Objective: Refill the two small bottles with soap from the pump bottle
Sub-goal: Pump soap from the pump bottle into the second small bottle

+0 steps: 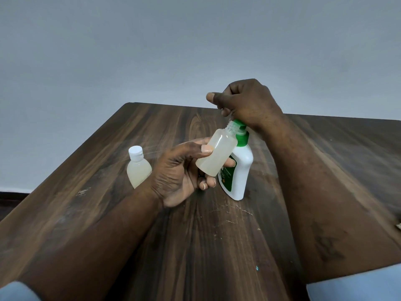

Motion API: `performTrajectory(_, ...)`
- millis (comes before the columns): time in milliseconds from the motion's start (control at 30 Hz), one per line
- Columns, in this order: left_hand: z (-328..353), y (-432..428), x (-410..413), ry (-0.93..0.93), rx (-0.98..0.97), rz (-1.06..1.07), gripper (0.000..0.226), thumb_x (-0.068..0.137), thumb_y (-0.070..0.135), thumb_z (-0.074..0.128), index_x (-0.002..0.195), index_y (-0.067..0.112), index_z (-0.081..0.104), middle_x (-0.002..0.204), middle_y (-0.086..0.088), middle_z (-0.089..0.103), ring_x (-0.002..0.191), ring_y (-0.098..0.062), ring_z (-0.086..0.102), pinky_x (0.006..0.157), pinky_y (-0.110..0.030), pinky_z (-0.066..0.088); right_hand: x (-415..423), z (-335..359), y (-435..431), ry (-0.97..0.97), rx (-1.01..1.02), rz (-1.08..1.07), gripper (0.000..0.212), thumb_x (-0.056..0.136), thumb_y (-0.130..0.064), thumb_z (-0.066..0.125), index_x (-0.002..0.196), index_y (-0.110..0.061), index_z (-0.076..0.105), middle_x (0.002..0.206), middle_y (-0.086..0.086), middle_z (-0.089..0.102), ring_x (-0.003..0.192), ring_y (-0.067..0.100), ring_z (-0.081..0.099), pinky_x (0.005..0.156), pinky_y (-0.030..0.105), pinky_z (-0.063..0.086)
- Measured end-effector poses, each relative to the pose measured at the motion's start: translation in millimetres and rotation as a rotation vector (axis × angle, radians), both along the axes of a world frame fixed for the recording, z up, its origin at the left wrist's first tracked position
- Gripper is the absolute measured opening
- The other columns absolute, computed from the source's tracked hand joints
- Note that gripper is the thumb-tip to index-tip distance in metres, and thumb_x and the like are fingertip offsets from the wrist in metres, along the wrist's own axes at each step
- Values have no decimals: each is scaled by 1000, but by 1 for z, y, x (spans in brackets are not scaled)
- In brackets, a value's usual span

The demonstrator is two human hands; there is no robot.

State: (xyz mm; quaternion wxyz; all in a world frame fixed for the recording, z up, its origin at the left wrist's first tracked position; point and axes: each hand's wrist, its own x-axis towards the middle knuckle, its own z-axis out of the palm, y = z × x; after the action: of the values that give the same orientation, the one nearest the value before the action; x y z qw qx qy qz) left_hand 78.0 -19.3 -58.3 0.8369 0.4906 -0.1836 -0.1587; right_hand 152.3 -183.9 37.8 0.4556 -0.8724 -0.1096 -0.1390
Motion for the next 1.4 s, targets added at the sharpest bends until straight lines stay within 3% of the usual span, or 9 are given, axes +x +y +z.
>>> performTrajectory(167, 3, 0, -3, -10, 11, 8, 35, 83, 23, 55, 108, 16, 78, 102, -26, 72, 53, -23, 55, 46, -27, 38, 1, -1, -2, 7, 12, 3, 40, 88, -47, 80, 80, -8, 72, 61, -7, 68, 52, 0, 57, 58, 21, 45)
performTrajectory(300, 3, 0, -4, -22, 31, -6, 34, 82, 25, 58, 109, 19, 79, 102, -24, 73, 55, -22, 55, 46, -27, 38, 4, -3, -2, 31, -19, -7, 38, 85, -49, 82, 73, -14, 73, 60, -7, 64, 59, 8, 57, 63, 27, 47)
performTrajectory(500, 0, 1, -1, 11, 24, 6, 42, 77, 32, 65, 114, 17, 76, 107, -28, 70, 65, -26, 53, 49, -28, 40, 5, -4, 0, 43, -43, -15, 41, 83, -51, 82, 77, -11, 76, 67, -3, 67, 65, 12, 59, 69, 32, 50)
performTrajectory(700, 2, 1, -1, -11, 5, -2, 43, 76, 30, 63, 113, 14, 76, 104, -27, 71, 54, -23, 56, 47, -27, 38, 2, 2, -3, -8, -50, -49, 43, 85, -51, 81, 80, -9, 74, 69, -4, 68, 62, 11, 60, 64, 28, 51)
performTrajectory(1267, -1, 4, 1, 14, 4, 25, 48, 75, 30, 65, 119, 12, 73, 106, -30, 70, 54, -23, 55, 47, -27, 39, 3, 0, -2, -19, -78, -76, 46, 86, -53, 80, 83, -8, 75, 70, -4, 68, 64, 11, 60, 64, 28, 50)
performTrajectory(1400, 0, 4, 1, 6, 10, 14, 44, 76, 30, 64, 116, 15, 75, 106, -28, 71, 56, -23, 54, 48, -28, 39, 1, 2, -2, -20, -55, -64, 40, 86, -51, 80, 73, -14, 72, 75, -2, 71, 66, 11, 61, 67, 29, 52)
